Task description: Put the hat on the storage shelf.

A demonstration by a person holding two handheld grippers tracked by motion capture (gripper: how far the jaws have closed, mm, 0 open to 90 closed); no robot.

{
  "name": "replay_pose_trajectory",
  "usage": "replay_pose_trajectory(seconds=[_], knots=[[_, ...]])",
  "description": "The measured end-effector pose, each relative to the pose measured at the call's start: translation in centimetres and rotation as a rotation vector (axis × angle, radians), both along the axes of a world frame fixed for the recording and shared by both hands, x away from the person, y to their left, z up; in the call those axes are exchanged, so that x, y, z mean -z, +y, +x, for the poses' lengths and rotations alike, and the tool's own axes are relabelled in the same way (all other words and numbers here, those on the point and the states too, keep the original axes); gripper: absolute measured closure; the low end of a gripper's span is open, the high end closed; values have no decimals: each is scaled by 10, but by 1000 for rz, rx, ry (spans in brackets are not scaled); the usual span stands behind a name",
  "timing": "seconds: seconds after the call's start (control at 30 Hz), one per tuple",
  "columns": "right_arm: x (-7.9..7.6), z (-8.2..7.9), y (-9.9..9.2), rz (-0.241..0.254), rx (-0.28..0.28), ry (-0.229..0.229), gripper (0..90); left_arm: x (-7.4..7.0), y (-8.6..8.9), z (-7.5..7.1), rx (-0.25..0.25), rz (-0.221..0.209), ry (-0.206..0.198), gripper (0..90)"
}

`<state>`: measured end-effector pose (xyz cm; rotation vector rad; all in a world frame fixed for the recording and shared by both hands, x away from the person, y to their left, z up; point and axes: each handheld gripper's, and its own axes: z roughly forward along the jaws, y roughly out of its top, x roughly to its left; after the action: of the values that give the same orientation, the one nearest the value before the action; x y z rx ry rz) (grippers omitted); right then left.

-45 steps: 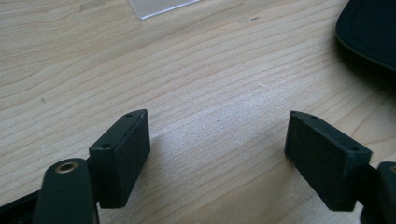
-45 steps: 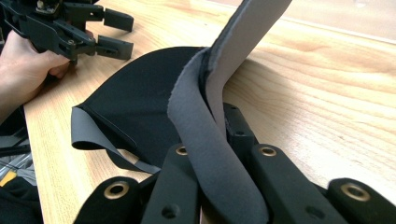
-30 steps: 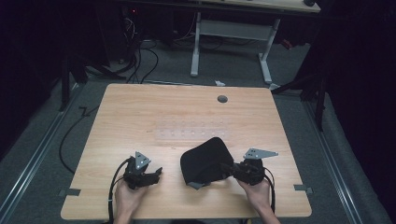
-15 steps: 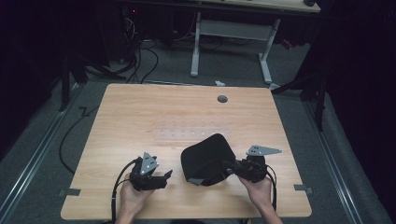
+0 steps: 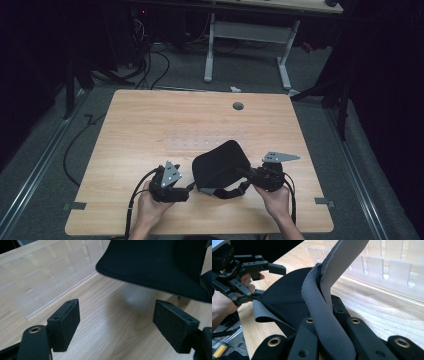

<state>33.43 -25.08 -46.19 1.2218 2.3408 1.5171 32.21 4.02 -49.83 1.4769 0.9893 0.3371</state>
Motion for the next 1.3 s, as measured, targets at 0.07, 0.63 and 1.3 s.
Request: replay_pose_trajectory(seconds=[0.07, 0.63, 1.3], knots=[[-1, 1, 2, -1, -5, 2, 858, -2, -3, -1, 11, 7, -4, 220], [0, 4, 4, -21, 0, 38, 856, -5, -20, -3, 55, 44, -40, 241], [-2, 3, 11, 36, -25, 35, 852, -5, -29, -9, 95, 87, -75, 420]])
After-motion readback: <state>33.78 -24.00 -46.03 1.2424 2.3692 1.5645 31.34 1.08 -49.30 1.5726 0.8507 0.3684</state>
